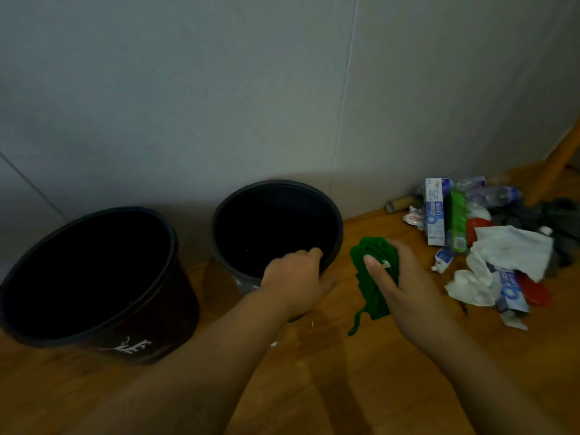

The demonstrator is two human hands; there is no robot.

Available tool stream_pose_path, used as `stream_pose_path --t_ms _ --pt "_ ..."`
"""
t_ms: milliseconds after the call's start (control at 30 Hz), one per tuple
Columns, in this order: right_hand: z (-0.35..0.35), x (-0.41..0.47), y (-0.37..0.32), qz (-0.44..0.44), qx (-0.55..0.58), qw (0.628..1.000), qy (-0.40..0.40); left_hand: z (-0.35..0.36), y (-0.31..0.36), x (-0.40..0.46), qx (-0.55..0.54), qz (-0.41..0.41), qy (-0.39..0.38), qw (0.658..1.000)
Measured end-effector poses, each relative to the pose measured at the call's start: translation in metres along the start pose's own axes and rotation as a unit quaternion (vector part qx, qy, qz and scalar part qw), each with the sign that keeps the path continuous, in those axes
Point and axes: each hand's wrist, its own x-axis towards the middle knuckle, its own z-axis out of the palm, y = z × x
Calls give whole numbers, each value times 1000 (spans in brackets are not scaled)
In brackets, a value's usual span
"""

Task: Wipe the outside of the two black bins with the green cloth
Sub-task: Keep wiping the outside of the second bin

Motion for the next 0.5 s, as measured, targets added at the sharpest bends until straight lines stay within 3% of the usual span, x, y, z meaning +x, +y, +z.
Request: stream_pose_path --t_ms 200,367,500 --pt "1 -3 14 14 19 999 29 22 5 11 -8 -32 74 997" --pt "6 -4 27 50 70 995 40 13 -5 -6 -16 -12 134 991" --pt "10 -6 37 57 108 991 51 -2 -19 -19 -125 -17 231 965"
